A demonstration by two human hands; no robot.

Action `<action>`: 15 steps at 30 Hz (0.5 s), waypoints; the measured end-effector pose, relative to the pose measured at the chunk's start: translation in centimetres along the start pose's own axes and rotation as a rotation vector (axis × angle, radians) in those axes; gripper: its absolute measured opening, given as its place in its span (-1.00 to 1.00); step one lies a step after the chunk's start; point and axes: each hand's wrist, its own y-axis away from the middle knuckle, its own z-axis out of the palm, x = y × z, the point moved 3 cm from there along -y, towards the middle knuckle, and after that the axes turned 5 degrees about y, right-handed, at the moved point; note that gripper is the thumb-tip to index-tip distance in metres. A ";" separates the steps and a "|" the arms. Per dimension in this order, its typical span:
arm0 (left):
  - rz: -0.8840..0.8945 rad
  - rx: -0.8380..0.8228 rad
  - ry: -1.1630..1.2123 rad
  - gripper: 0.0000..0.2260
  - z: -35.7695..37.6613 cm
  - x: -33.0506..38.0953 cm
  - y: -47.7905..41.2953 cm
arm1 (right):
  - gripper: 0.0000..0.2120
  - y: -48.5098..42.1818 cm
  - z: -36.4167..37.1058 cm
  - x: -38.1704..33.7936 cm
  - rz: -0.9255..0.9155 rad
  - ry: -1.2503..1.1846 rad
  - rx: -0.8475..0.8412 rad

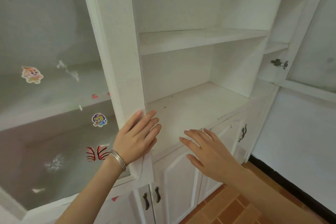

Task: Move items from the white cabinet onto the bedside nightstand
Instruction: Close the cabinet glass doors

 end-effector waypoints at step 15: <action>-0.133 -0.110 -0.144 -0.89 4.1 -3.7 -0.2 | -0.57 -9.2 5.2 3.0 -0.195 -0.060 0.020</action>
